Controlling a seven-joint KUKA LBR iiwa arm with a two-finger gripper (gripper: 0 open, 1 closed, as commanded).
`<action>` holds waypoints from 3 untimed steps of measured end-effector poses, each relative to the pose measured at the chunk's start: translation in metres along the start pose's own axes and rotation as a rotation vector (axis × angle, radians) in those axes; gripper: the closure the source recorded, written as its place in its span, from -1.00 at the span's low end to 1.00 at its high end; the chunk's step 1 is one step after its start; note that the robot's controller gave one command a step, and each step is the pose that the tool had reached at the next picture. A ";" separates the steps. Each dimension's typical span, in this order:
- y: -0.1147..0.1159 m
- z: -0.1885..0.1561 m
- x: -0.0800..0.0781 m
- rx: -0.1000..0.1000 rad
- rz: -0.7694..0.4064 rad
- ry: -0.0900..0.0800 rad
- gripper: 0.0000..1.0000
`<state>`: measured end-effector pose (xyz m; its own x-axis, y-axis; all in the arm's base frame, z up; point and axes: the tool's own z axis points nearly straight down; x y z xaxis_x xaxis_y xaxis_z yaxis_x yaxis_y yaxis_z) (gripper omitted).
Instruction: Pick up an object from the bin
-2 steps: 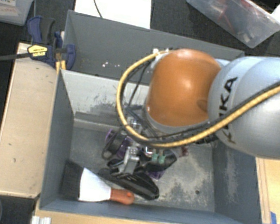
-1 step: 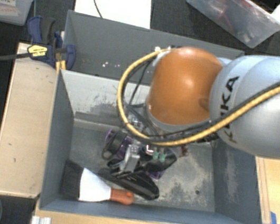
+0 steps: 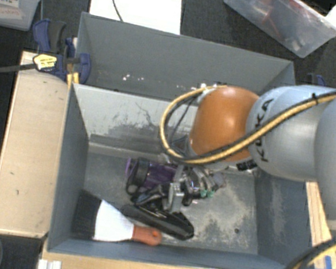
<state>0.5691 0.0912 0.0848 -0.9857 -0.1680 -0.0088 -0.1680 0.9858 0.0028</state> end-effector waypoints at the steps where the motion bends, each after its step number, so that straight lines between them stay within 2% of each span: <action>1: 0.006 0.010 0.011 0.001 -0.115 -0.020 -1.00; 2: -0.006 0.019 0.000 -0.005 -0.023 0.010 -1.00; 3: 0.005 0.009 0.008 0.001 -0.108 -0.028 -1.00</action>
Offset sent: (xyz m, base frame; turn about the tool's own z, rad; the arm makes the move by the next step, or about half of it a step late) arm 0.0013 -0.0088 -0.0212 -0.0186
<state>0.5606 0.0947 0.0761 -0.9612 -0.2732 -0.0372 -0.2733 0.9619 -0.0011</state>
